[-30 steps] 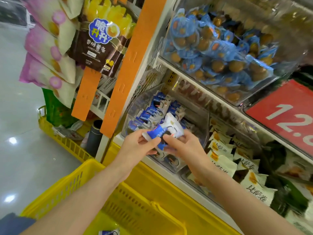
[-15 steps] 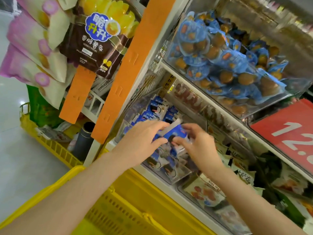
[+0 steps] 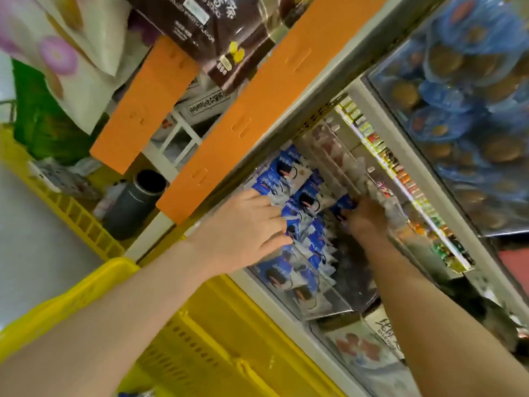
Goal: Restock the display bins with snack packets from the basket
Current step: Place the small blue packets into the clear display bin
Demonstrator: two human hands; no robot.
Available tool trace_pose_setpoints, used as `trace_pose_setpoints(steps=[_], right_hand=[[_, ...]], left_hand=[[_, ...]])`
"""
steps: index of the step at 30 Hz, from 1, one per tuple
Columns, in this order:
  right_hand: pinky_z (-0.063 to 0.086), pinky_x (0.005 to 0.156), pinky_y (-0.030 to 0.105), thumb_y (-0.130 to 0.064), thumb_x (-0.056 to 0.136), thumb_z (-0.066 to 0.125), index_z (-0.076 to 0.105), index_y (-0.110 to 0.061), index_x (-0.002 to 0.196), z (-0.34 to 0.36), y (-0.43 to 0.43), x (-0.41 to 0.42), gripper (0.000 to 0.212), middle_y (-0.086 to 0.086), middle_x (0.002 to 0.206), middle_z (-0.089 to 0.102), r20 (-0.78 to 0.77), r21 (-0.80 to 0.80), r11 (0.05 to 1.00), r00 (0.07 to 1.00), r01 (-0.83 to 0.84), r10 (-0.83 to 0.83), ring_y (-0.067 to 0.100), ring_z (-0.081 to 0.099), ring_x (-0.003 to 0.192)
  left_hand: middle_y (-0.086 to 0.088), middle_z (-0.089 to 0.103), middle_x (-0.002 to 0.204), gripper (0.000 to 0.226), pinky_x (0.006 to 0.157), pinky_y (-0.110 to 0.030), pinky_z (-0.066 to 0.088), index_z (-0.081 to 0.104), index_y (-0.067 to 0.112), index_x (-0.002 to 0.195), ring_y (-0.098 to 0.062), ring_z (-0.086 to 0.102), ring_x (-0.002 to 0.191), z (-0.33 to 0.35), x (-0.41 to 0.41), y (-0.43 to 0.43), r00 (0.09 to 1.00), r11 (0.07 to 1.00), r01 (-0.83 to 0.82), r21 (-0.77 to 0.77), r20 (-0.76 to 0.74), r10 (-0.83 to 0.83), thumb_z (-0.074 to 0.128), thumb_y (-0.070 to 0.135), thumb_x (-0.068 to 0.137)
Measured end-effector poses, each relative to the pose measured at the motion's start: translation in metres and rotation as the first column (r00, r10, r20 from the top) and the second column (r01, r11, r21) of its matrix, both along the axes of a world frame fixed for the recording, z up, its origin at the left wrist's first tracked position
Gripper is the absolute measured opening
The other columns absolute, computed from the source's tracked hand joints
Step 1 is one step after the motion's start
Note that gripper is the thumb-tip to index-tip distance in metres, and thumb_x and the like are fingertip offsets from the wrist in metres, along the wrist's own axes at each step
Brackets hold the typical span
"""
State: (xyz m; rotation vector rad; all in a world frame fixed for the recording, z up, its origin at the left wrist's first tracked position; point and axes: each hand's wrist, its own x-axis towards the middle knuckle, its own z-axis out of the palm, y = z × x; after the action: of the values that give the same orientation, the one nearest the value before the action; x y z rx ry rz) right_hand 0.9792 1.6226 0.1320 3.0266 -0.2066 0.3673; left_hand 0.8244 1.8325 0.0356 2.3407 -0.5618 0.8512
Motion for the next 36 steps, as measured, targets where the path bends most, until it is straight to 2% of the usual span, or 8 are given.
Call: trace_pose_setpoints(steps=[4,9,11,18,25,28,33,36], right_hand=[[0.049,0.091,0.046,-0.011,0.088,0.063,0.051,-0.005,0.124,-0.004,-0.002,0.014,0.039,0.020,0.119,0.061,-0.018,0.072,0.997,0.999,-0.040,0.042,0.036,0.059,0.106],[0.045,0.081,0.025,-0.009,0.085,0.065,0.061,-0.003,0.115,-0.005,-0.005,0.030,0.030,0.019,0.118,0.062,-0.077,0.082,0.993,0.992,-0.090,0.097,0.034,0.057,0.109],[0.045,0.065,0.009,0.001,0.087,0.059,0.060,0.001,0.114,-0.007,-0.006,0.034,0.027,0.022,0.117,0.061,-0.081,0.108,0.989,0.991,-0.098,0.107,0.034,0.057,0.106],[0.045,0.090,0.039,-0.012,0.087,0.063,0.061,-0.006,0.113,-0.012,-0.006,0.032,0.026,0.020,0.118,0.061,-0.069,-0.065,0.993,0.993,-0.099,0.095,0.035,0.057,0.109],[0.049,0.091,0.038,-0.014,0.081,0.070,0.054,-0.005,0.121,-0.013,0.005,-0.003,0.044,0.015,0.116,0.061,-0.163,-0.105,0.985,0.979,-0.140,0.122,0.029,0.058,0.104],[0.049,0.091,0.040,-0.017,0.086,0.067,0.049,-0.006,0.127,-0.014,0.012,-0.043,0.046,0.014,0.123,0.057,-0.212,0.005,0.968,0.946,-0.249,0.245,0.029,0.057,0.107],[0.050,0.090,0.033,-0.033,0.094,0.051,0.051,-0.023,0.126,-0.026,0.016,-0.138,0.034,-0.006,0.119,0.059,-0.018,0.273,0.822,0.852,-0.500,0.523,0.012,0.057,0.107],[0.042,0.098,0.031,-0.035,0.097,0.042,0.041,-0.021,0.137,-0.048,0.003,-0.180,0.043,-0.002,0.134,0.051,-0.013,0.252,0.780,0.804,-0.573,0.595,0.014,0.050,0.119]], left_hand=[[0.008,0.064,0.082,0.042,0.087,-0.030,0.040,0.068,0.020,0.090,-0.012,0.055,0.080,-0.003,0.001,0.001,0.999,1.000,0.012,0.004,0.041,-0.012,0.032,0.043,0.095],[0.007,0.064,0.082,0.038,0.086,-0.032,0.043,0.068,0.019,0.088,-0.013,0.055,0.079,-0.007,0.007,0.002,0.993,1.000,-0.004,0.000,0.114,0.004,0.036,0.041,0.095],[0.007,0.064,0.080,0.037,0.086,-0.028,0.039,0.068,0.019,0.086,-0.012,0.055,0.078,-0.009,0.008,0.002,0.988,1.000,-0.023,-0.005,0.149,0.024,0.038,0.040,0.094],[0.007,0.064,0.079,0.033,0.085,-0.025,0.032,0.068,0.019,0.084,-0.013,0.056,0.078,-0.010,0.009,0.000,0.977,0.999,-0.054,-0.001,0.207,0.053,0.043,0.039,0.093],[0.006,0.065,0.082,0.042,0.085,-0.027,0.033,0.067,0.019,0.086,-0.014,0.055,0.081,-0.002,0.000,-0.001,0.995,0.996,-0.069,0.059,0.073,0.065,0.033,0.041,0.095],[0.004,0.067,0.096,0.049,0.091,-0.031,0.038,0.068,0.019,0.098,-0.015,0.057,0.091,0.003,-0.008,-0.003,0.992,0.982,-0.127,0.139,0.014,0.126,0.026,0.043,0.095],[-0.005,0.061,0.116,0.041,0.105,-0.036,0.028,0.058,0.011,0.121,-0.023,0.052,0.108,0.005,-0.023,-0.013,0.981,0.968,-0.162,0.192,-0.075,0.179,0.028,0.029,0.099],[-0.011,0.051,0.135,0.048,0.114,-0.036,0.018,0.045,0.004,0.135,-0.027,0.041,0.128,0.002,-0.038,-0.023,0.969,0.966,-0.202,0.160,-0.108,0.221,0.029,0.030,0.097]])
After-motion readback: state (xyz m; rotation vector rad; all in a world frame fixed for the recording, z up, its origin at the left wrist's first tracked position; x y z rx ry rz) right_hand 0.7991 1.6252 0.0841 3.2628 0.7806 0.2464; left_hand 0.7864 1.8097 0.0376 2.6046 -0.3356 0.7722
